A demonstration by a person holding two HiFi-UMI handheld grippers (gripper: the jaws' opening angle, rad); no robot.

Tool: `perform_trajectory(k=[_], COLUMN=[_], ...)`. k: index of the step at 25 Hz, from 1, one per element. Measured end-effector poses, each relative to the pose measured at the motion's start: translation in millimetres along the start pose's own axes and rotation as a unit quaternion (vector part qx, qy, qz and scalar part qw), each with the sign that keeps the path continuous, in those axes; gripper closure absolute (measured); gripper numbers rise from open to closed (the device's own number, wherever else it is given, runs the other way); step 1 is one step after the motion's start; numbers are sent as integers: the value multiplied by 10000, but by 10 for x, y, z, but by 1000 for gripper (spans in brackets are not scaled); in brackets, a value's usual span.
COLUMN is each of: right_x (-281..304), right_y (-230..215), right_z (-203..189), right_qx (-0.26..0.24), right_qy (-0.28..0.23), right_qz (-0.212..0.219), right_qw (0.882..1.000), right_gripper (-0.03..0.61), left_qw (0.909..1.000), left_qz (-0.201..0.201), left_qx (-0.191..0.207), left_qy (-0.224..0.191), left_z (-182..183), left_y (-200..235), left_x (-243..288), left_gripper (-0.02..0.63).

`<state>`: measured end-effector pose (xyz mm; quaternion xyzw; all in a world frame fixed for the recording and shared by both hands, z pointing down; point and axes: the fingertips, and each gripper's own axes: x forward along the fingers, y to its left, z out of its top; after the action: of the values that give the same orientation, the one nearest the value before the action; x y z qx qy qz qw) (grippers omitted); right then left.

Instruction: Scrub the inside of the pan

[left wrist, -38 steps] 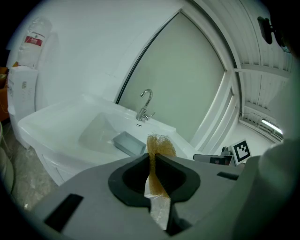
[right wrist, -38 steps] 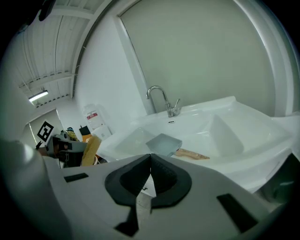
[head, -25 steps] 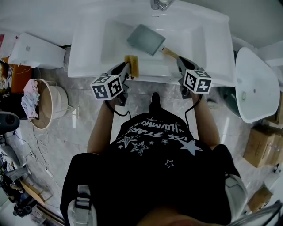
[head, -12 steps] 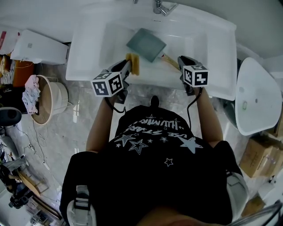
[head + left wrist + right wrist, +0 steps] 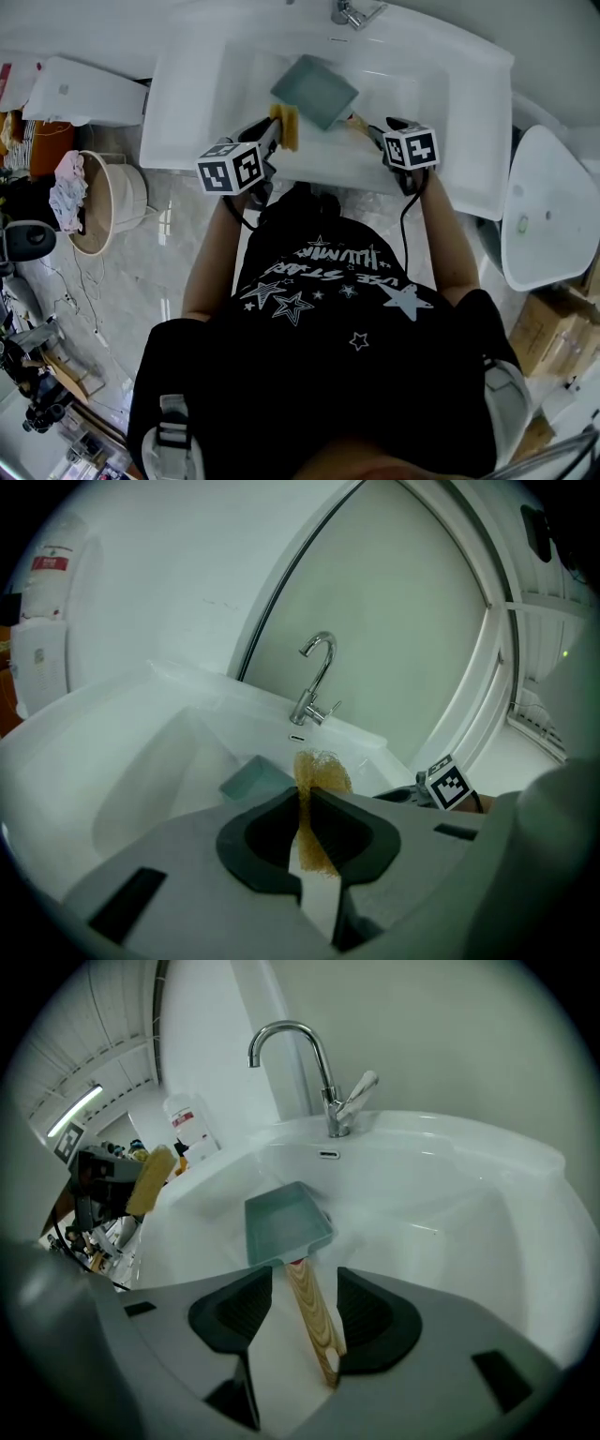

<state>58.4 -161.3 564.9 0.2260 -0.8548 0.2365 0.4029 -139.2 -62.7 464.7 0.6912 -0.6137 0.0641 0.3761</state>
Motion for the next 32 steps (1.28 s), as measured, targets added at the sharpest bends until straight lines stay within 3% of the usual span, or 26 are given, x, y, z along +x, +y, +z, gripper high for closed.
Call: perform_trajectory(k=[10, 28, 32], right_x=[439, 753, 814], right_y=[48, 46, 166], right_z=[-172, -338, -430], right_qx=[-671, -814, -566], right_qy=[1017, 2054, 2303], right_qz=[-155, -329, -87], right_qw=[9924, 9747, 9714], right_gripper=[373, 393, 419], left_qw=[9969, 9810, 9760], left_qz=[-445, -1017, -1075], left_qx=[140, 435, 497], left_qy=[628, 1597, 1829], left_z=[17, -86, -169], left_y=[209, 320, 350], left_x=[434, 1114, 1255], left_gripper=[571, 571, 571])
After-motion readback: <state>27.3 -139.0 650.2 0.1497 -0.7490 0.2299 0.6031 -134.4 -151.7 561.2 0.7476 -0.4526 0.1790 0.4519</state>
